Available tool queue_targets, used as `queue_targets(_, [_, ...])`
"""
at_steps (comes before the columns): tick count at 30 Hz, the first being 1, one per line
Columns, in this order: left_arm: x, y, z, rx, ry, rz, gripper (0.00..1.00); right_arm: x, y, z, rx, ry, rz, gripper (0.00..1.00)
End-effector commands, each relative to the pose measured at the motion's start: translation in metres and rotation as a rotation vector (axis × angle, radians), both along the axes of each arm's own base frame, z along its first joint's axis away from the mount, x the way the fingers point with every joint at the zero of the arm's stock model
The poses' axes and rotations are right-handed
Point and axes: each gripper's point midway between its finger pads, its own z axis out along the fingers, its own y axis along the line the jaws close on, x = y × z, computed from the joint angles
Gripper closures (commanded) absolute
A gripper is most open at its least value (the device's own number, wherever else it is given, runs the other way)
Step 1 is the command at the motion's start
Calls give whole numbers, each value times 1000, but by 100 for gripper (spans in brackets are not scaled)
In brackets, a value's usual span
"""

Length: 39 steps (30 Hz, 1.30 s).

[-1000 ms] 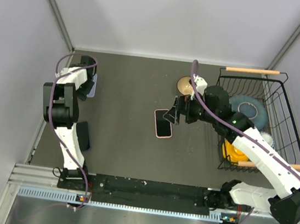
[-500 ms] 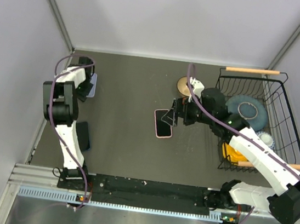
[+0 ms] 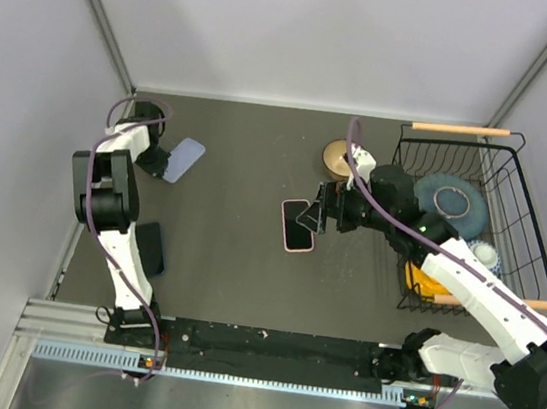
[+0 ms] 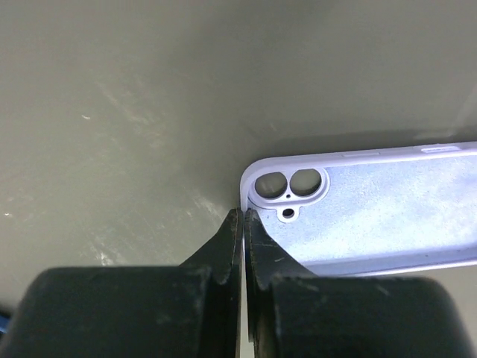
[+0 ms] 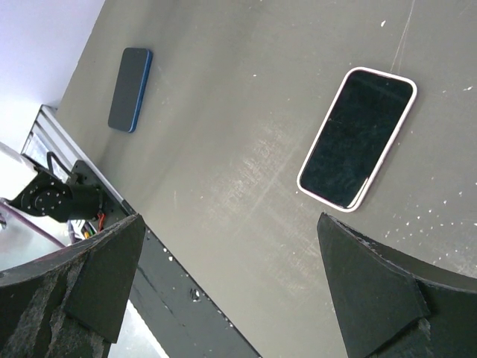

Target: Put the phone into the phone case

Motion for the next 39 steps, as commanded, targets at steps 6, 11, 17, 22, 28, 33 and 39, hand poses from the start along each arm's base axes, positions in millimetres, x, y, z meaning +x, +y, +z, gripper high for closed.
queue_targets(6, [15,-83,99,81,-348,-883,100,-3,-28,19,-30,-146,-60,1])
queue_targets(11, [-6,-164,125,240,-444,-1443,100,-1,-45,21,-86,-195,-106,1])
queue_targets(17, [-78,-235,111,298,-504,-2054,100,-4,-57,36,-99,-236,-136,1])
queue_targets(22, [-116,-245,78,404,-370,-2340,100,-6,-61,43,-89,-250,-145,1])
queue_targets(28, [-120,-255,56,509,-318,-2454,100,-4,-63,35,-118,-251,-142,1])
queue_targets(33, [-104,-261,54,559,-380,-2366,100,-3,-65,31,-135,-254,-147,1])
queue_targets(39, [-106,-265,56,542,-413,-2355,65,-3,-69,34,-145,-282,-150,1])
